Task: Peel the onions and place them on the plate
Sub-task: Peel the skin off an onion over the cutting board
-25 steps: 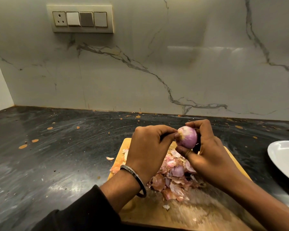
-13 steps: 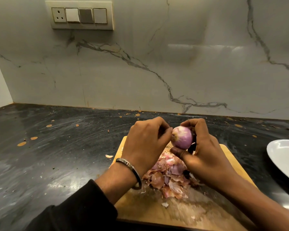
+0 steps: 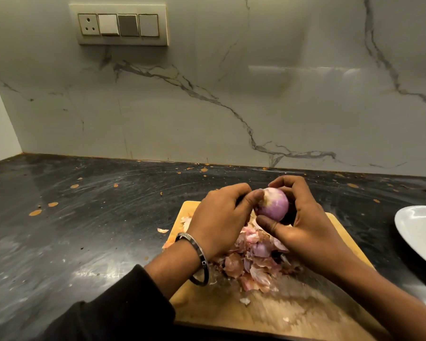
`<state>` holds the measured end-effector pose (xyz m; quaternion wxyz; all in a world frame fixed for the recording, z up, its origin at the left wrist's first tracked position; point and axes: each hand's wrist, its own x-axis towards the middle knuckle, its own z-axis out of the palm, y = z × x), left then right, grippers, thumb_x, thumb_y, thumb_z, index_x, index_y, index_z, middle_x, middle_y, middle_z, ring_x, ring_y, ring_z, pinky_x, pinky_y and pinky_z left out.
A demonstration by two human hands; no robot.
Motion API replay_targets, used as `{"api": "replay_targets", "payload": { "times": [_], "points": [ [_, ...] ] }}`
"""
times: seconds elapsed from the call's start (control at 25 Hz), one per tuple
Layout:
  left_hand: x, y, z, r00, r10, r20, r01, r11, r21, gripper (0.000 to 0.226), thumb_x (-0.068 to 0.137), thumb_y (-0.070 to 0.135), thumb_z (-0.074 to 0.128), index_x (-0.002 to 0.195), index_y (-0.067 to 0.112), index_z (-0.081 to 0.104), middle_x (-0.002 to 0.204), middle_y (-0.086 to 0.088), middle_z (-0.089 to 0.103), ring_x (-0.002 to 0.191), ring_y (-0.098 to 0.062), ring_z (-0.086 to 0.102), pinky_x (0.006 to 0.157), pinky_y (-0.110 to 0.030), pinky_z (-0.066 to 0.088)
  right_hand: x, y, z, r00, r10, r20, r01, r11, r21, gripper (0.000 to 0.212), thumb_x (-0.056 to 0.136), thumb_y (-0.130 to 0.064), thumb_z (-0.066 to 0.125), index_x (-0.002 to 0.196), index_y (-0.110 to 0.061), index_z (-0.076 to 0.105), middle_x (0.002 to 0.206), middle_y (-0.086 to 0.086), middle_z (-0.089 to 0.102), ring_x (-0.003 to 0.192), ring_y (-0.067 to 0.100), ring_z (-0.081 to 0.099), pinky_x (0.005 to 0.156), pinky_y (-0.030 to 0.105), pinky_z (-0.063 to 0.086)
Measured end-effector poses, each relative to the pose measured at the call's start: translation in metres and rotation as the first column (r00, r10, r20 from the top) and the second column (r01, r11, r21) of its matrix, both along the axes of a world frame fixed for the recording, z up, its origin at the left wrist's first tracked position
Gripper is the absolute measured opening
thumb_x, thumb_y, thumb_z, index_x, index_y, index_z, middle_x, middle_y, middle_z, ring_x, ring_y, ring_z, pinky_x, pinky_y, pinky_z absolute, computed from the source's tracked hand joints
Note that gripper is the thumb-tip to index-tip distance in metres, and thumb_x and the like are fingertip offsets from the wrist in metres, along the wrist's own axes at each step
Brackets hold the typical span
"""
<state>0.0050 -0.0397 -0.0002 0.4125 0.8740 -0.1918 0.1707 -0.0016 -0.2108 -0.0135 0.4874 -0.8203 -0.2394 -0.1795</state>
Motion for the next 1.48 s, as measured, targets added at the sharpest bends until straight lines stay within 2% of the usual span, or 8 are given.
{"api": "replay_targets", "payload": {
  "times": [0.2, 0.32, 0.4, 0.64, 0.88, 1.0, 1.16, 1.48],
  "points": [
    [0.004, 0.001, -0.002, 0.999, -0.023, -0.035, 0.016, 0.982, -0.19, 0.024, 0.103, 0.029, 0.044, 0.091, 0.015, 0.06, 0.076, 0.002, 0.066, 0.072, -0.02, 0.066, 0.068, -0.048, 0.055, 0.0, -0.004, 0.004, 0.995, 0.059, -0.083, -0.043, 0.982, 0.185, 0.049, 0.077, -0.026, 0.076, 0.117, -0.025, 0.049, 0.108, 0.001, 0.066, 0.092, 0.014, 0.071, 0.078, 0.03, 0.061],
    [0.007, 0.003, -0.002, 0.998, -0.063, 0.002, 0.061, 0.966, -0.252, 0.02, 0.1, 0.035, 0.05, 0.11, 0.019, 0.058, 0.092, 0.004, 0.067, 0.078, -0.011, 0.069, 0.061, -0.026, 0.055, 0.0, -0.004, 0.007, 0.993, 0.065, -0.094, -0.046, 0.98, 0.192, 0.051, 0.073, -0.035, 0.073, 0.117, -0.028, 0.05, 0.111, -0.002, 0.063, 0.09, 0.016, 0.071, 0.073, 0.027, 0.06],
    [0.008, 0.004, -0.001, 0.99, -0.14, -0.03, 0.128, 0.959, -0.253, 0.024, 0.098, 0.036, 0.052, 0.116, 0.022, 0.059, 0.096, 0.006, 0.069, 0.079, -0.007, 0.07, 0.06, -0.02, 0.054, 0.001, -0.005, 0.006, 0.993, 0.065, -0.097, -0.046, 0.98, 0.193, 0.05, 0.075, -0.037, 0.072, 0.119, -0.027, 0.051, 0.113, -0.002, 0.063, 0.091, 0.018, 0.071, 0.073, 0.029, 0.061],
    [0.01, 0.004, -0.002, 0.961, -0.26, -0.099, 0.221, 0.929, -0.295, 0.027, 0.097, 0.034, 0.054, 0.121, 0.021, 0.056, 0.098, 0.0, 0.071, 0.085, -0.011, 0.071, 0.073, -0.028, 0.058, 0.004, -0.008, 0.005, 0.998, -0.017, -0.065, 0.023, 0.995, 0.101, 0.051, 0.078, -0.039, 0.074, 0.125, -0.029, 0.056, 0.113, -0.011, 0.066, 0.102, 0.007, 0.065, 0.085, 0.036, 0.06],
    [0.013, 0.008, -0.003, 0.92, -0.376, -0.108, 0.326, 0.89, -0.318, 0.044, 0.094, 0.022, 0.063, 0.136, 0.022, 0.049, 0.115, -0.001, 0.063, 0.103, -0.008, 0.066, 0.089, -0.028, 0.056, 0.005, -0.008, 0.005, 0.996, -0.057, -0.061, 0.064, 0.991, 0.12, 0.065, 0.071, -0.041, 0.078, 0.131, -0.025, 0.057, 0.121, -0.004, 0.063, 0.106, 0.011, 0.065, 0.088, 0.035, 0.06],
    [0.009, 0.008, -0.001, 0.952, -0.288, -0.103, 0.254, 0.932, -0.258, 0.051, 0.091, 0.024, 0.066, 0.138, 0.019, 0.045, 0.113, -0.003, 0.064, 0.102, -0.012, 0.066, 0.092, -0.036, 0.056, 0.004, -0.01, 0.009, 0.995, -0.072, -0.076, 0.081, 0.99, 0.114, 0.071, 0.072, -0.03, 0.082, 0.136, -0.022, 0.054, 0.123, -0.001, 0.062, 0.109, 0.014, 0.066, 0.089, 0.035, 0.06],
    [0.001, 0.005, 0.006, 0.991, -0.136, 0.017, 0.137, 0.984, -0.112, 0.047, 0.087, 0.033, 0.071, 0.127, 0.017, 0.051, 0.11, 0.006, 0.067, 0.1, -0.003, 0.064, 0.088, -0.03, 0.056, -0.003, -0.013, 0.018, 0.996, -0.084, -0.024, 0.086, 0.987, 0.136, 0.056, 0.072, -0.018, 0.088, 0.123, -0.019, 0.063, 0.114, -0.005, 0.069, 0.103, 0.008, 0.068, 0.089, 0.033, 0.059],
    [-0.022, -0.047, 0.032, 0.988, -0.144, 0.061, 0.138, 0.986, 0.09, 0.045, 0.084, 0.041, 0.074, 0.12, 0.02, 0.056, 0.102, 0.008, 0.07, 0.093, -0.003, 0.066, 0.081, -0.021, 0.054, -0.045, -0.069, 0.026, 0.983, -0.175, -0.053, 0.179, 0.979, 0.098, 0.065, 0.072, -0.013, 0.088, 0.13, -0.021, 0.061, 0.126, -0.004, 0.062, 0.104, 0.007, 0.066, 0.086, 0.023, 0.058]
  ]
}}
